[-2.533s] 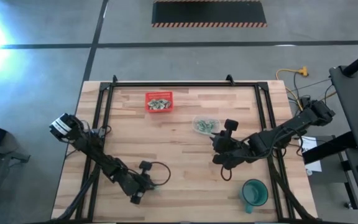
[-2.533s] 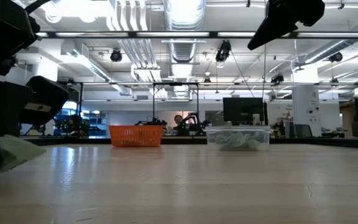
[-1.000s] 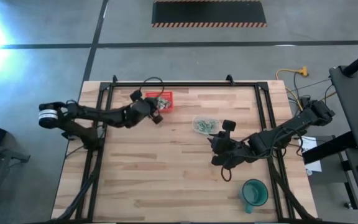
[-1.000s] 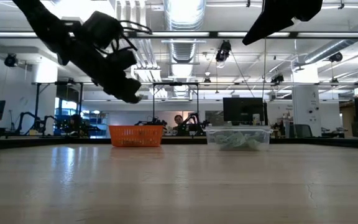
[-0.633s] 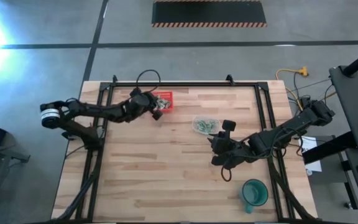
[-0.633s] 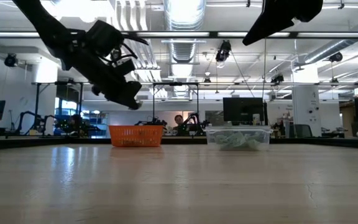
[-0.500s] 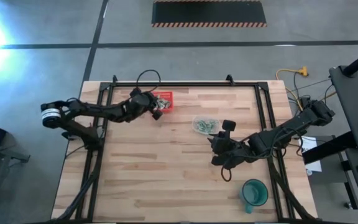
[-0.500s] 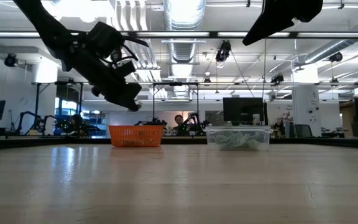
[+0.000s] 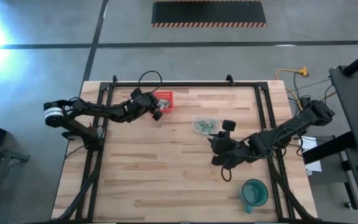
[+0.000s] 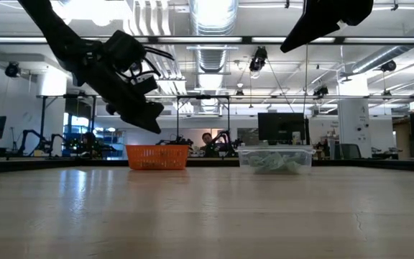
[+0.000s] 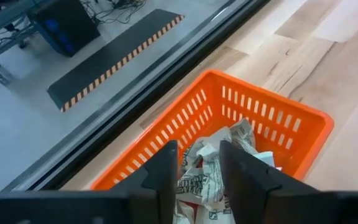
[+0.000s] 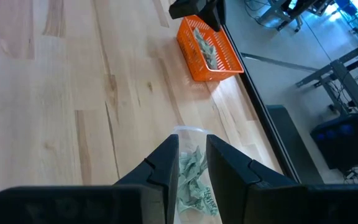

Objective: Pick and place items into bin
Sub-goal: Return to Home Position

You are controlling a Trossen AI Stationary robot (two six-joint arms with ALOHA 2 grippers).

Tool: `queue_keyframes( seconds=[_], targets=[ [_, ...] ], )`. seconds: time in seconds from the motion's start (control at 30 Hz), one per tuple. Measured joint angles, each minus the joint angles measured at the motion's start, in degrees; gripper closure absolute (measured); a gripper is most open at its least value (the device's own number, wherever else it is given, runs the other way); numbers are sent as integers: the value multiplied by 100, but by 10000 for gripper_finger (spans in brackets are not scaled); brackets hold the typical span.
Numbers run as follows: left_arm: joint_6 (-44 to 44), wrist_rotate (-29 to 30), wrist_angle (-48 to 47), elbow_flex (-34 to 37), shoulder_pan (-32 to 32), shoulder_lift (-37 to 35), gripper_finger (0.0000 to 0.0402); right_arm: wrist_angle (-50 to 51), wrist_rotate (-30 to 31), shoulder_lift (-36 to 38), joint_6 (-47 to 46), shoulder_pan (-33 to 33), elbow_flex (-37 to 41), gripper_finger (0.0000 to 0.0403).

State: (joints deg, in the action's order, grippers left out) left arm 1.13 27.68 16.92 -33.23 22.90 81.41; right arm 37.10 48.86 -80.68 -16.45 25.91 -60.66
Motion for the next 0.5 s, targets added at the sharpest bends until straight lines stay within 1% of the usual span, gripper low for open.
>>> queue_keyframes(
  seconds=[0.17,0.33,0.43,0.5],
  targets=[
    [-449,-4,37,-116,-78,-165,294,-34,20,0,180,0,2,330],
    [-474,-11,57,-181,-238,-535,294,-45,43,3,862,9,-86,330],
    [-594,-58,61,-165,-348,-862,294,-46,311,4,1067,9,-146,330],
    [-866,-298,93,-136,-432,-1049,294,-55,516,30,1061,9,-159,330]
  ],
)
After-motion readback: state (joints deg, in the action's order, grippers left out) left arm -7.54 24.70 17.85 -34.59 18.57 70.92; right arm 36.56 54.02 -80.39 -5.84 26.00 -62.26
